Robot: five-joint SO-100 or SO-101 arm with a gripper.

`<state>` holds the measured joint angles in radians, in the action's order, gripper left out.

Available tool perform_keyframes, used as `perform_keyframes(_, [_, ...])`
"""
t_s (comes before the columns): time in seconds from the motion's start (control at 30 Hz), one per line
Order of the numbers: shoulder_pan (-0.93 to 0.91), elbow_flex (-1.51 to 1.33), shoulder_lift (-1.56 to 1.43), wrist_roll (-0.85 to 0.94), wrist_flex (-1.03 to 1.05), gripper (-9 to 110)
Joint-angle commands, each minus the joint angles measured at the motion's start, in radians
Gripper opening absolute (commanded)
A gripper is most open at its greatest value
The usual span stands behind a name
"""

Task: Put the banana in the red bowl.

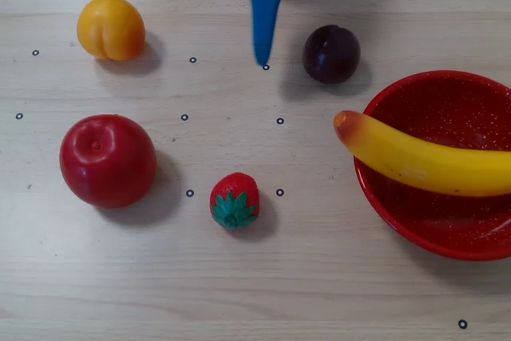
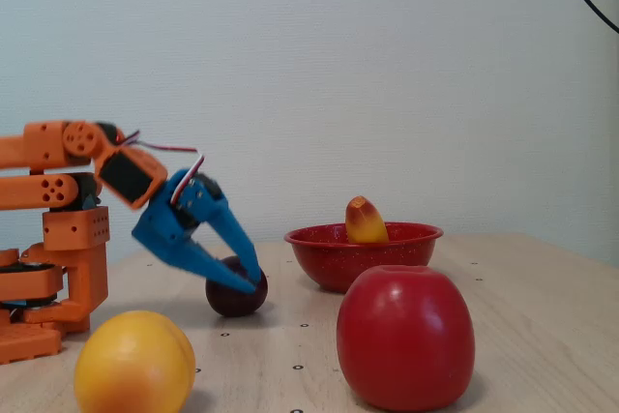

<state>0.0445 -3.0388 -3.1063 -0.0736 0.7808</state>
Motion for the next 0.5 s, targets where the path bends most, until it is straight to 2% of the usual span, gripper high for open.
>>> perform_keyframes(0.0, [0.014, 0.000, -0.052, -0.023, -0.046, 0])
perform_keyframes(0.13, [0.021, -0.074, -0.117, -0.023, -0.086, 0])
perform_keyframes(0.47, [0.005, -0.080, -0.126, 0.025, 0.044, 0])
